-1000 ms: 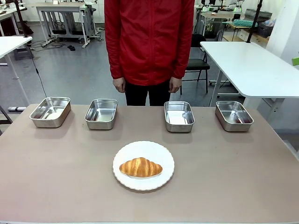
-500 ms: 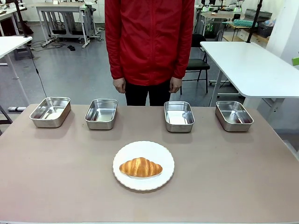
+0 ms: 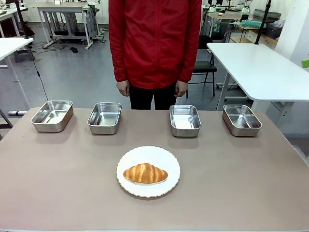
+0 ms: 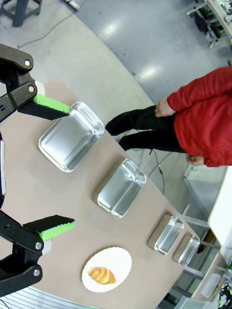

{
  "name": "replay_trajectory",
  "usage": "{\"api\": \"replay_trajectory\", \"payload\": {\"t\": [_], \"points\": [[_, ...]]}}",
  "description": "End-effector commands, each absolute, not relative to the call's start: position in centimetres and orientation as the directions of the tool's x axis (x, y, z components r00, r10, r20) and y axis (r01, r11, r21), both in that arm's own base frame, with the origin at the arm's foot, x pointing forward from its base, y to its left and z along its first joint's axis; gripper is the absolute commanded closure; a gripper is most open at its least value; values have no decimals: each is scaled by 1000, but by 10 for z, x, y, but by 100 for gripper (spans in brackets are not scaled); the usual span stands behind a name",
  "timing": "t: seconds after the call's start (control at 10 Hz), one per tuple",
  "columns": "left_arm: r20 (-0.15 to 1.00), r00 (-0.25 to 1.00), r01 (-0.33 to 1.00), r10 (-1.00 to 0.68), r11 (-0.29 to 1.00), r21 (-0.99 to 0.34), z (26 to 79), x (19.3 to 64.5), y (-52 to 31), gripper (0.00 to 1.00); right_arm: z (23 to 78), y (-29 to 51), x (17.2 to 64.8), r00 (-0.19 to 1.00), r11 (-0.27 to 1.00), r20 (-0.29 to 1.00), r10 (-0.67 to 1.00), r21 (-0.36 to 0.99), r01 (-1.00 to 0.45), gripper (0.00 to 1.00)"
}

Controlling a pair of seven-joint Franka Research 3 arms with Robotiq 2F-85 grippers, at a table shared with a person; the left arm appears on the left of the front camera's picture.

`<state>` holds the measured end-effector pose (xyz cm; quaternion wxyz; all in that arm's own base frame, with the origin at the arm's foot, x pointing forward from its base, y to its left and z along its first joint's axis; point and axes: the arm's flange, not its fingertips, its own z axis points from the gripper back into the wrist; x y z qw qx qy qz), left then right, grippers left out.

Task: Place the bread in the container.
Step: Place the Butter Roll into the Airtight Container indicated by the human.

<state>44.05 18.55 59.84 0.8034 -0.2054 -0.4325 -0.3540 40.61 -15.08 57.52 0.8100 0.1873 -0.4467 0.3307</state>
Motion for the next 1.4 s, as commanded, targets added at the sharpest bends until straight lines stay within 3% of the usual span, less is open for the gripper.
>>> {"api": "replay_trajectory", "payload": {"t": [0.0,1.3], "points": [[842,374,746,-389,666,-24,599,439,186,0,576,-151,407,374,708,853,363,8,-706,0],[842,374,746,-389,666,-24,599,439,186,0,576,-151,407,374,708,853,363,8,-706,0]]}}
